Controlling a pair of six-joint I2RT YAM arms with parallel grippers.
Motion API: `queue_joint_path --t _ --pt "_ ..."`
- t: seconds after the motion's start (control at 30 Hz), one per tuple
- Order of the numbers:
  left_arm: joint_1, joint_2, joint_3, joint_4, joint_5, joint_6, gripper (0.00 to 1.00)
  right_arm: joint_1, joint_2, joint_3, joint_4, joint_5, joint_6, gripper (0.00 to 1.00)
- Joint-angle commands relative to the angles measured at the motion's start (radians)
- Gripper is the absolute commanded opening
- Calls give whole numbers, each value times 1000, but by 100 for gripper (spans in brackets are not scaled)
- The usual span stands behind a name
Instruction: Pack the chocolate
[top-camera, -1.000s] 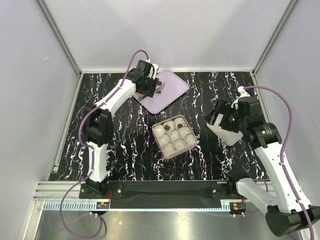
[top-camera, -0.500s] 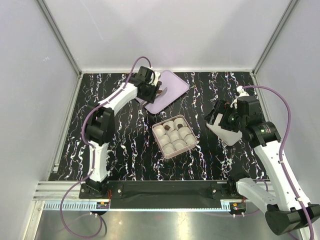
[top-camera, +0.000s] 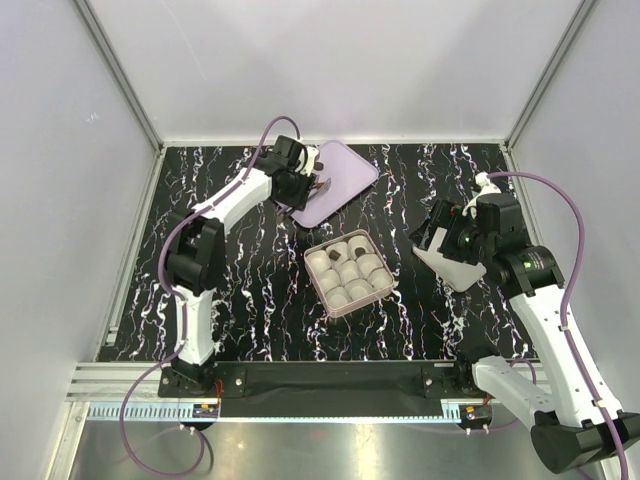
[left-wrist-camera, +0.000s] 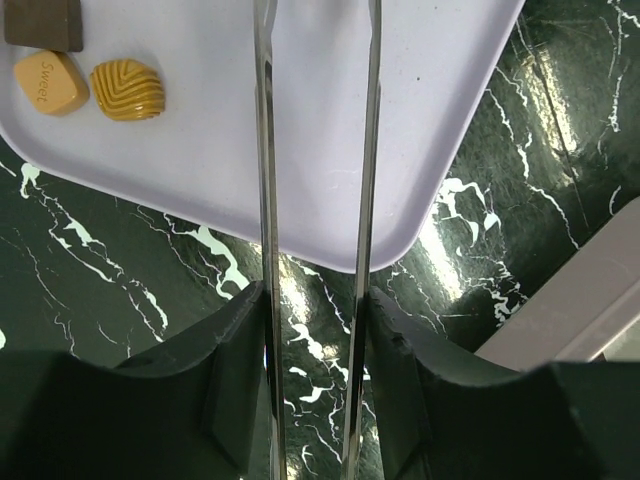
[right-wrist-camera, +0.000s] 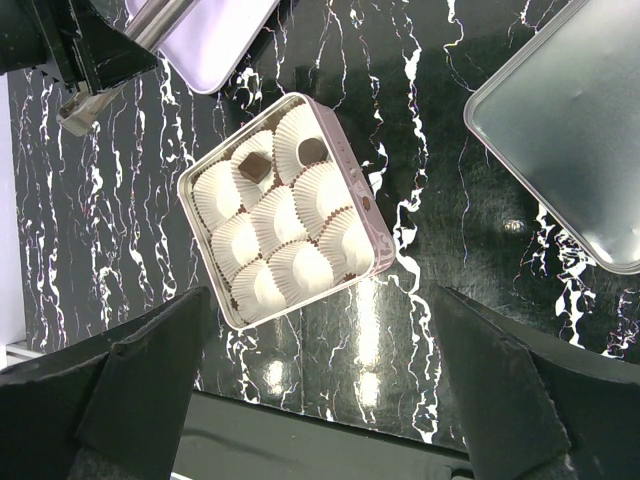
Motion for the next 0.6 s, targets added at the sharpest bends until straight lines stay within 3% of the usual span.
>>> queue_joint_path --t 0.0,0.57 --pt "-1 -77 -6 20 40 5 45 -2 -17 24 36 19 -9 100" --pt "-7 -97 9 16 49 -2 26 -2 -20 23 37 14 2 100"
